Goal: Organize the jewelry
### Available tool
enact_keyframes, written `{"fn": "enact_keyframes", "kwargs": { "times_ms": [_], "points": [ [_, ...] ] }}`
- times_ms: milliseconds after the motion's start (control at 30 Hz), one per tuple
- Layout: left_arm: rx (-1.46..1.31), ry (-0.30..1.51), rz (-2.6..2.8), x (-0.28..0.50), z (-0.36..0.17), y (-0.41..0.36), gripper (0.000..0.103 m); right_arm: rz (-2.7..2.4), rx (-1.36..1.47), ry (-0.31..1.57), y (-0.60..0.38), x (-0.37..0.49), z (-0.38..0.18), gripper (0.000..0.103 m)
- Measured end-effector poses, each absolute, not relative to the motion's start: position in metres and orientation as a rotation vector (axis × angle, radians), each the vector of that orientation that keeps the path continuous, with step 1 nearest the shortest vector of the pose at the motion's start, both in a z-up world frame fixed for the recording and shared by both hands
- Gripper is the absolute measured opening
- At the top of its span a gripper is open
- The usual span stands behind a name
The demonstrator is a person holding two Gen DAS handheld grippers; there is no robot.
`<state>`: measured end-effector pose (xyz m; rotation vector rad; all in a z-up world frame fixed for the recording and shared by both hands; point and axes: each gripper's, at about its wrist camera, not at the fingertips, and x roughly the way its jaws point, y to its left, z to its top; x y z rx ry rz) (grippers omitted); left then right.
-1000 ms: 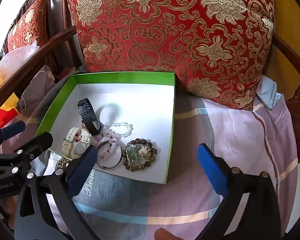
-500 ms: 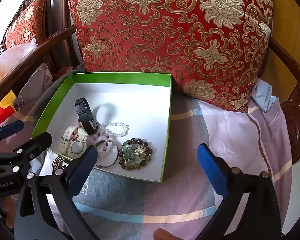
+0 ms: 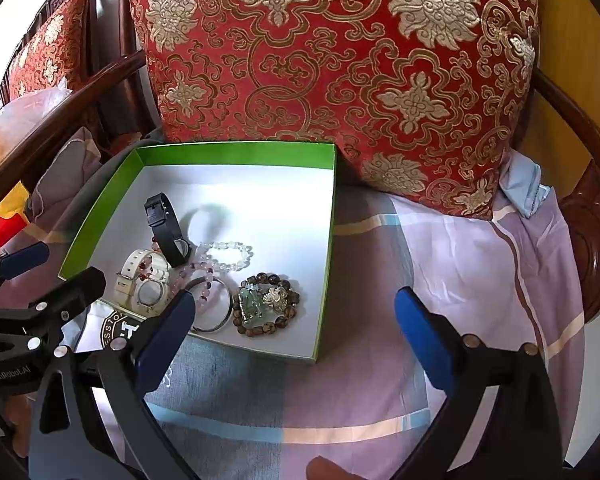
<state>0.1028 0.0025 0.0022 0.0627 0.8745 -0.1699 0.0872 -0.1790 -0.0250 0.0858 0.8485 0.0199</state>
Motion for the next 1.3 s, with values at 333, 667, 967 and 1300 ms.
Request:
{"fn": "enact_keyframes", "kwargs": {
  "times_ms": [333, 667, 967, 1300],
  "points": [
    [0.074, 0.884, -0.174, 0.1049, -0.0011, -0.0009, 0.101, 0.013, 0.09, 0.855, -0.1818, 0.0872, -0.0286, 0.1],
    [0.082, 0.89, -0.175, 0.1058, -0.0036, -0.0021, 0.101, 0.013, 0.094, 0.859, -0.183, 0.0874, -0.0317, 0.1],
    [0.084, 0.893, -0.178, 0.1066, -0.0047, -0.0028, 0.101, 0.014, 0.094, 0.858, -0.1826, 0.087, -0.0319, 0.1],
    [0.087, 0.901, -0.178, 0.1061, -0.0069, -0.0033, 0.101, 0.009, 0.092, 0.858, -0.1831, 0.0867, -0.0333, 0.1]
  ]
}}
